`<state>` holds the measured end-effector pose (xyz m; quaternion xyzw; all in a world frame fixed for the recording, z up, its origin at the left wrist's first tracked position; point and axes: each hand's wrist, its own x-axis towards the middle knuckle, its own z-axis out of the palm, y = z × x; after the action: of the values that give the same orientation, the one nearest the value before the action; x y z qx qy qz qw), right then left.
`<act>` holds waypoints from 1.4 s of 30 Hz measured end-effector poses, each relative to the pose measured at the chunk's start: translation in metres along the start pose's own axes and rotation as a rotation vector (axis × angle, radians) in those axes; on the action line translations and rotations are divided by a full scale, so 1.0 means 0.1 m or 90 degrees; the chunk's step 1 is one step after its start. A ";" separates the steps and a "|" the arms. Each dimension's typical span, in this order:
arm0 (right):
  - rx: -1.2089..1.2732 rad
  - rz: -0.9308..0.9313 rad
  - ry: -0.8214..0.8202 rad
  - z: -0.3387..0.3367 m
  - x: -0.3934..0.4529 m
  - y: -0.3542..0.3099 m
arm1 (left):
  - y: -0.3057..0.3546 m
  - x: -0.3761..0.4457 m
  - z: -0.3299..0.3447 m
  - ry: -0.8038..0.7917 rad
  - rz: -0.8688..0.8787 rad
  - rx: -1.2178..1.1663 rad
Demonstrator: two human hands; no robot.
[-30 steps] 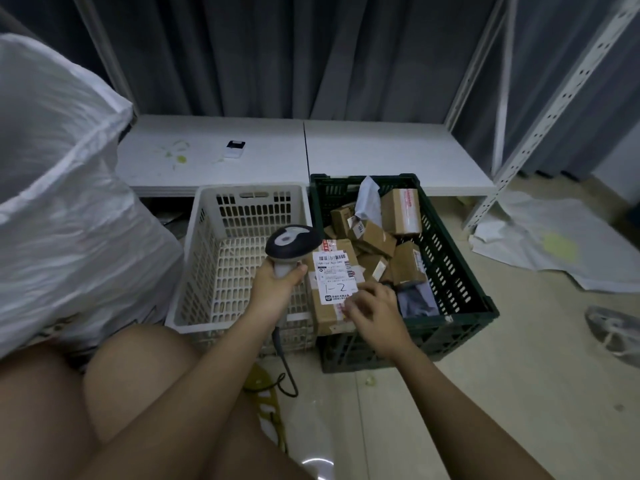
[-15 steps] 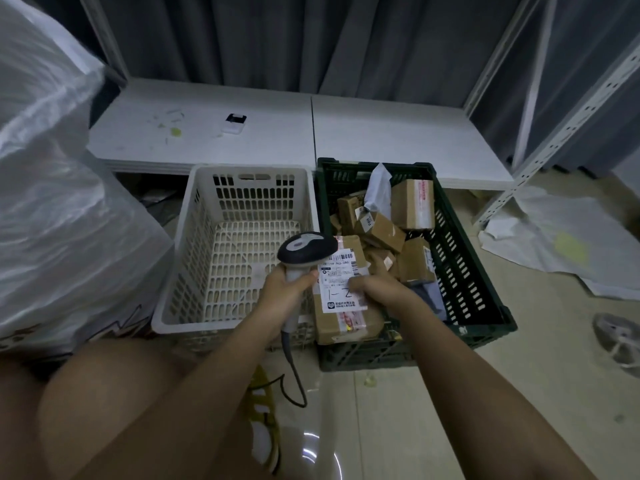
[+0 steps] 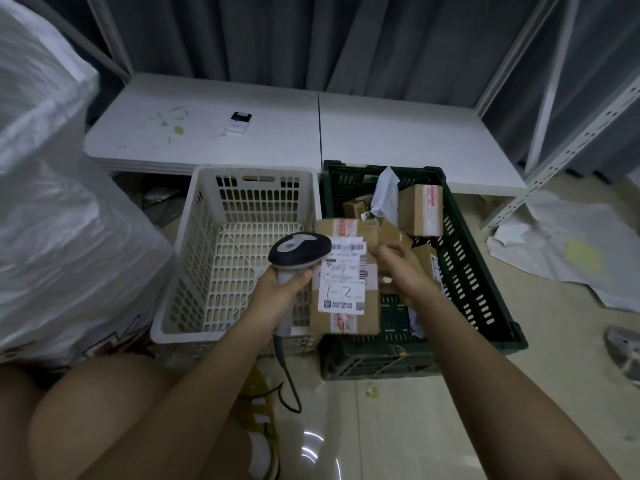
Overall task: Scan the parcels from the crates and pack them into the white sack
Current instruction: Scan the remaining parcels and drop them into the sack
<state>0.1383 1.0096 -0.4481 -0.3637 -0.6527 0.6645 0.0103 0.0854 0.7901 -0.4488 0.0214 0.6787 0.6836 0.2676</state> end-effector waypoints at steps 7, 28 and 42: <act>0.051 -0.190 0.129 -0.04 -0.21 -0.35 | 0.53 -0.19 0.04 0.010 0.114 0.035; 0.054 -0.236 0.108 -0.02 -0.79 -0.67 | 0.84 -0.83 0.10 -0.074 0.165 0.172; 0.064 -0.338 0.114 0.13 -1.01 -1.07 | 1.29 -0.87 -0.12 0.013 0.271 0.144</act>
<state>0.1570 0.9649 -0.3083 -0.2361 -0.6877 0.6356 0.2596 0.1114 0.7530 -0.2998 0.1867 0.7338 0.6444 0.1066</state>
